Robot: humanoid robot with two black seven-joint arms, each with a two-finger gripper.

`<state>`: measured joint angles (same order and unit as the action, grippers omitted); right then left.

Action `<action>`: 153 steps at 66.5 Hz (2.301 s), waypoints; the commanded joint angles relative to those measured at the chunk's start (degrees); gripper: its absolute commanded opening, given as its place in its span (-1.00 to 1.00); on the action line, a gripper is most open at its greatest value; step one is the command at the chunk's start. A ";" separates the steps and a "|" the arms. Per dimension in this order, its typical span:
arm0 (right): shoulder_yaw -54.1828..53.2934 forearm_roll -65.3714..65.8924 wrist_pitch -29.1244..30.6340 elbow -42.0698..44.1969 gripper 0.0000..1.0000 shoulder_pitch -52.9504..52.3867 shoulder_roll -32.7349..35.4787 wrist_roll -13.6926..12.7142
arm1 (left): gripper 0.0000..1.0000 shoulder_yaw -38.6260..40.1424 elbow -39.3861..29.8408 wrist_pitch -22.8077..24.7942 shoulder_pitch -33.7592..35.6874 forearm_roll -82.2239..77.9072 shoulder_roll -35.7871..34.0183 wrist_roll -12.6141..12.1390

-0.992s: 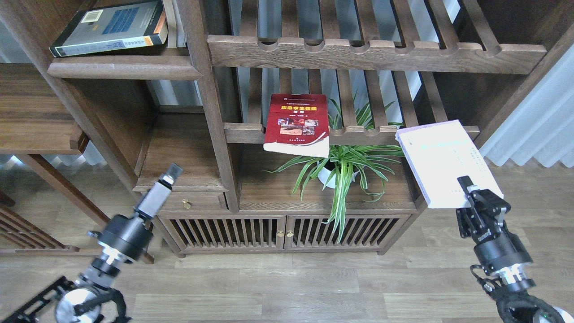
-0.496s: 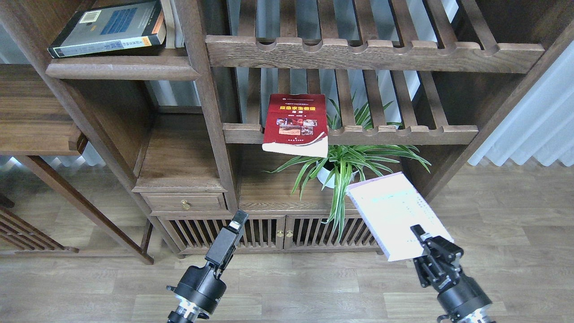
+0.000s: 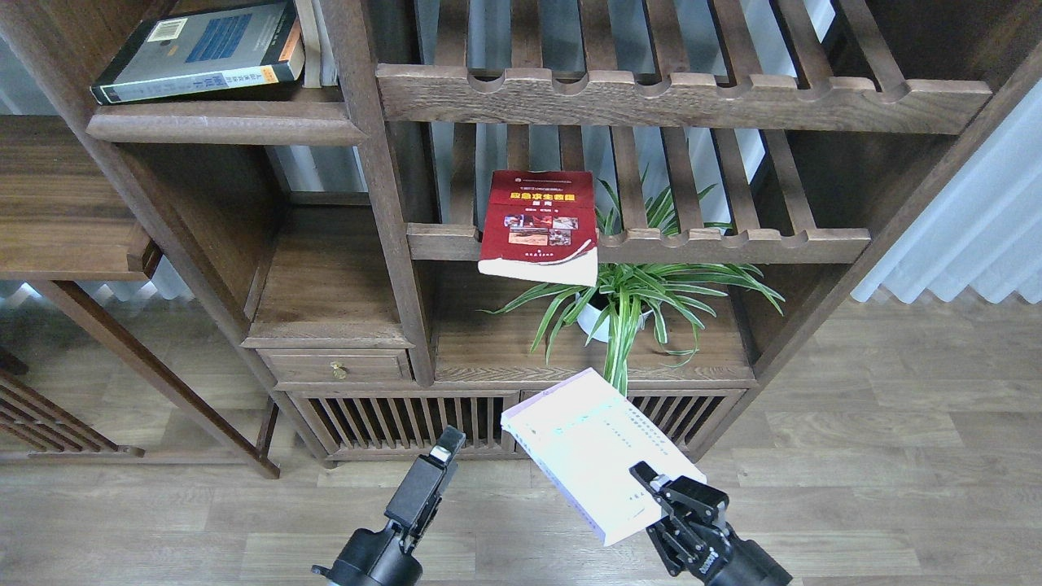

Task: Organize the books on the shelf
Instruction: 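Pull the white book down and hold it between both grippers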

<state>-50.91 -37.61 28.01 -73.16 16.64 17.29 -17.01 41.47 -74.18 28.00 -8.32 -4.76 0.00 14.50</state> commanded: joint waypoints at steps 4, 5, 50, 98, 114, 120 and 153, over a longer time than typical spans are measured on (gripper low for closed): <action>0.11 0.17 -0.01 -0.05 -0.96 -0.82 -0.50 0.13 | 0.92 -0.77 0.00 0.00 -0.29 0.37 0.00 0.00; 0.11 0.17 -0.01 -0.05 -0.96 -0.82 -0.67 0.13 | 0.92 -0.77 0.08 0.00 -0.29 0.37 0.00 0.00; 5.56 2.28 -0.01 -0.66 -0.95 -0.91 -1.73 0.48 | 0.89 -0.07 1.58 0.00 -0.99 1.51 0.00 0.00; 8.55 6.24 -0.01 -1.63 -0.95 -1.43 -1.82 3.12 | 0.36 2.12 2.81 0.00 -3.28 1.42 0.00 -1.67; 8.72 6.59 -0.01 -1.63 -0.95 -1.43 -1.90 3.21 | -0.61 3.62 4.30 0.00 -3.02 1.25 0.00 -3.34; 8.81 6.68 -0.01 -1.63 -0.95 -1.43 -1.90 3.12 | -0.87 3.97 4.39 0.00 -2.66 1.25 0.00 -3.34; 8.72 9.57 -0.01 -0.05 0.36 -2.75 -1.91 3.12 | -1.00 10.12 0.97 0.00 -1.08 1.16 -1.58 -9.84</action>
<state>-42.04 -29.58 28.00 -74.52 14.72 15.29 -13.90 48.05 -70.58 27.99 -10.10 -3.44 0.01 8.51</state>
